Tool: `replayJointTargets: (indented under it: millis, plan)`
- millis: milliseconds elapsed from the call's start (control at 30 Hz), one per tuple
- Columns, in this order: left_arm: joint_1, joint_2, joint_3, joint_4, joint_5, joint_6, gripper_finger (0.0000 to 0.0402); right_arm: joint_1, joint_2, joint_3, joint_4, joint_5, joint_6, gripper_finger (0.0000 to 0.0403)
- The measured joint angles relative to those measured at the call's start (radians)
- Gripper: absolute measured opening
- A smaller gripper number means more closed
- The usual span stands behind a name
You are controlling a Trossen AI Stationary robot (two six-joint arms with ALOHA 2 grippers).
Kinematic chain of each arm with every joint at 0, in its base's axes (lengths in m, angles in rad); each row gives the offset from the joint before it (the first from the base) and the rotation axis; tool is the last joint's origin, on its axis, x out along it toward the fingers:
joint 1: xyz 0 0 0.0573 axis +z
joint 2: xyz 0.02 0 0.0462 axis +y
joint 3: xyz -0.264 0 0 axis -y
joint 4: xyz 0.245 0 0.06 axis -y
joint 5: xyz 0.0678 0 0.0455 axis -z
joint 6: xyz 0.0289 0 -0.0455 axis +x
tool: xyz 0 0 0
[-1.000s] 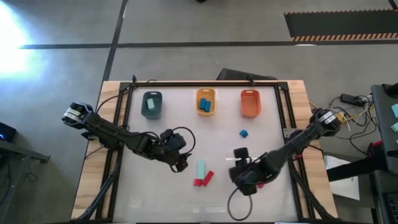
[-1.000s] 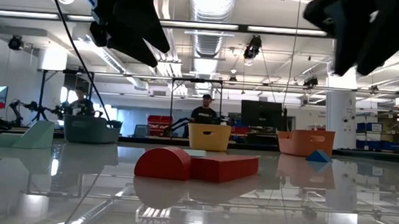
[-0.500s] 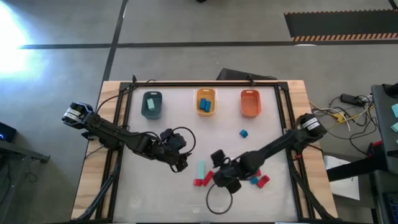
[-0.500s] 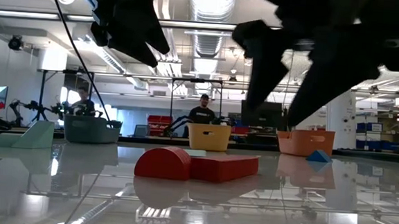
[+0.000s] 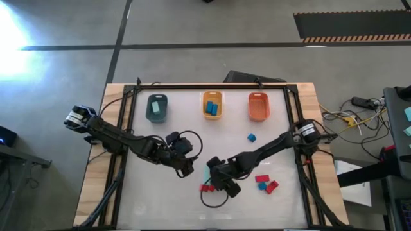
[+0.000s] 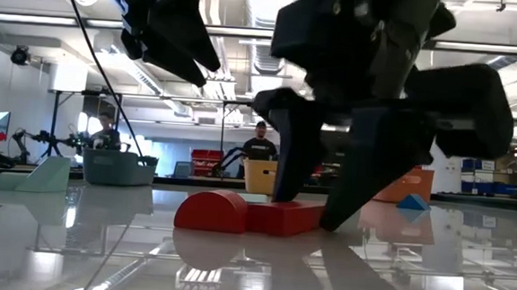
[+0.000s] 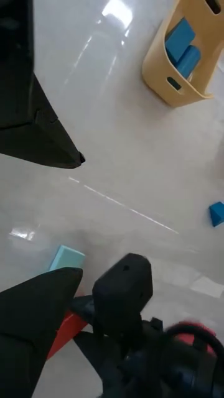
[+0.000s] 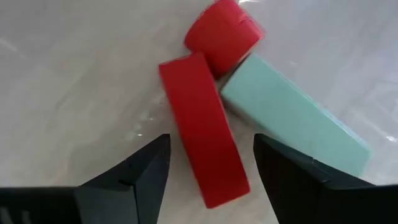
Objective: Sort & place blocks by color
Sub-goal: Put the red block into the orange bin
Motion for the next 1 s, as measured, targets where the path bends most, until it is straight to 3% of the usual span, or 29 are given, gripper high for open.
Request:
replayJointTargets:
  millis: [200,400,633,1000]
  plan:
    - [0.0,0.0,0.0,0.001,-0.006,0.009,0.0258,-0.012,0.025,0.002,0.012,-0.059,0.016,0.018]
    - [0.004,0.0,0.007,0.001,-0.007,0.073,0.0258,-0.013,0.016,0.001,0.005,-0.057,0.026,0.0094]
    - [0.013,-0.001,0.054,0.004,-0.007,0.123,0.0258,0.009,-0.065,-0.002,-0.111,-0.022,0.08,0.009]
    - [0.012,-0.022,0.051,-0.006,-0.007,0.125,0.0258,0.028,-0.253,-0.028,-0.346,0.12,0.209,0.009]
